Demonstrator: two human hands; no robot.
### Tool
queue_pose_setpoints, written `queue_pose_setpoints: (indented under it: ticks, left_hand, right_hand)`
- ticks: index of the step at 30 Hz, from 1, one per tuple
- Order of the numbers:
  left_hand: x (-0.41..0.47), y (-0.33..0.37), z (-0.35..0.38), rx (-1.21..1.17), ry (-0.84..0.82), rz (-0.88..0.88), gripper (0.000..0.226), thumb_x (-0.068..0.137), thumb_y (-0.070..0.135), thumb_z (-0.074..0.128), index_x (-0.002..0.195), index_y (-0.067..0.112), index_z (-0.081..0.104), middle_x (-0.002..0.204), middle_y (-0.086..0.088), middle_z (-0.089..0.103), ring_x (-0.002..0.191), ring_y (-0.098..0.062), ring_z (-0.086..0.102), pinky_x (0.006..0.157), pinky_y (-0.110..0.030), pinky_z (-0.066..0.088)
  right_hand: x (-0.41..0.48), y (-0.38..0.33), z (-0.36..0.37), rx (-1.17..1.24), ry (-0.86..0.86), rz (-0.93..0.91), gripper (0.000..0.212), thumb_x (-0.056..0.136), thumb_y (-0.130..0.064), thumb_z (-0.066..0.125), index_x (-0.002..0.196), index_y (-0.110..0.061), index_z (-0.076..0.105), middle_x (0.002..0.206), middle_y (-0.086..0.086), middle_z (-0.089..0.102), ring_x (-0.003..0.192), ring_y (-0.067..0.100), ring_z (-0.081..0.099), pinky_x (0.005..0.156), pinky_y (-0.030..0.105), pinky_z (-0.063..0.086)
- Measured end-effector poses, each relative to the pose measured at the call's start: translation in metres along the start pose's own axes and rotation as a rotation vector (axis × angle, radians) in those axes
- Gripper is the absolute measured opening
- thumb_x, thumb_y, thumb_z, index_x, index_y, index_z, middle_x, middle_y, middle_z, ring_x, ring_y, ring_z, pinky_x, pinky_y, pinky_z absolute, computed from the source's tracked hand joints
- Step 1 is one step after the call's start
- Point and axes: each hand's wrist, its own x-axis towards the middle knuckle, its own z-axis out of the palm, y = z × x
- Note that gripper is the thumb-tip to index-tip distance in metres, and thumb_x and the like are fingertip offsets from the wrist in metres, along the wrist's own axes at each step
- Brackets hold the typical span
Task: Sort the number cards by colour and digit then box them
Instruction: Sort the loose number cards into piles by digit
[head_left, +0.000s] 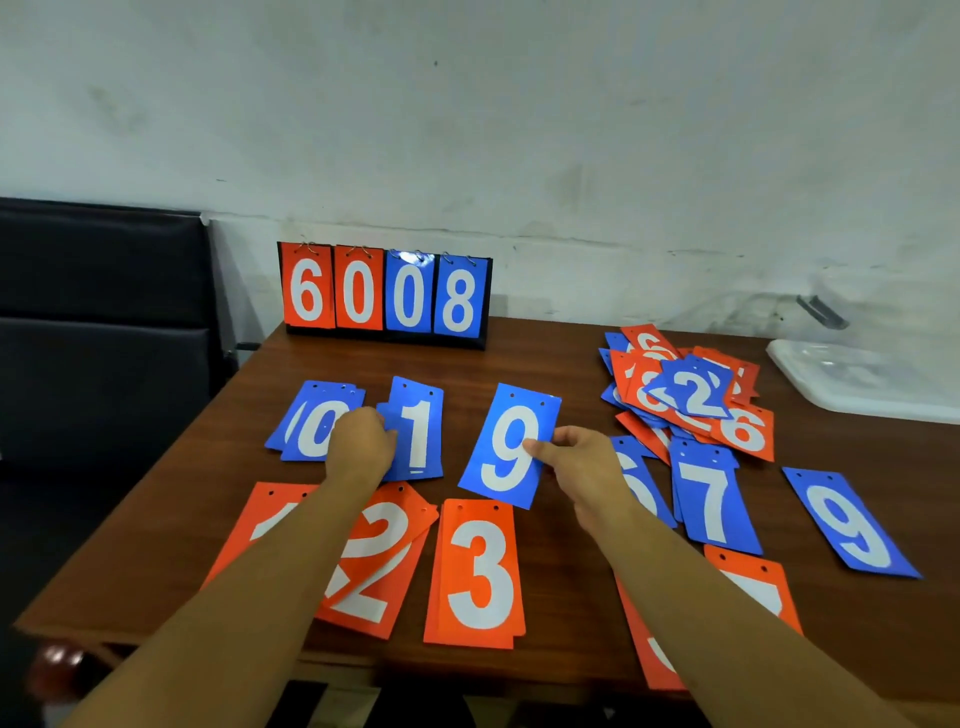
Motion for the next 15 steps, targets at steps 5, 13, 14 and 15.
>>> queue_pose_setpoints:
  ticks: [5,13,14,15]
  left_hand:
    - [-0.007,0.007,0.001,0.111,0.036,0.026,0.037,0.092,0.024,0.067,0.124,0.009,0.058,0.122,-0.015,0.058,0.111,-0.031,0.057,0.085,-0.04,0.051]
    - [-0.067,0.096,0.019,-0.604,-0.357,0.145,0.015,0.093,0.04,0.064,0.094,0.025,0.067,0.09,0.01,0.072,0.078,-0.004,0.069,0.057,-0.02,0.055]
    - [-0.073,0.105,0.025,-0.627,-0.387,0.18,0.009,0.091,0.035,0.067,0.092,0.026,0.067,0.09,0.01,0.073,0.077,-0.001,0.07,0.055,-0.017,0.054]
    - [-0.078,0.114,0.03,-0.643,-0.397,0.207,0.005,0.09,0.029,0.07,0.091,0.024,0.068,0.091,0.008,0.075,0.076,0.0,0.071,0.055,-0.016,0.053]
  right_hand:
    - [0.007,0.002,-0.005,-0.062,-0.012,-0.016,0.025,0.078,-0.03,0.08,0.094,-0.022,0.063,0.1,-0.001,0.071,0.073,0.006,0.068,0.051,0.021,0.054]
    - [0.005,0.002,-0.043,-0.05,0.014,-0.105,0.034,0.077,-0.03,0.081,0.101,-0.019,0.06,0.095,-0.005,0.063,0.081,0.009,0.066,0.058,0.023,0.056]
    - [0.004,0.003,-0.052,-0.059,0.033,-0.122,0.035,0.078,-0.031,0.08,0.104,-0.017,0.06,0.099,-0.003,0.063,0.084,0.012,0.066,0.06,0.025,0.056]
    - [0.004,0.003,-0.064,-0.066,0.056,-0.132,0.036,0.079,-0.03,0.079,0.107,-0.016,0.061,0.103,-0.001,0.064,0.087,0.015,0.067,0.062,0.027,0.056]
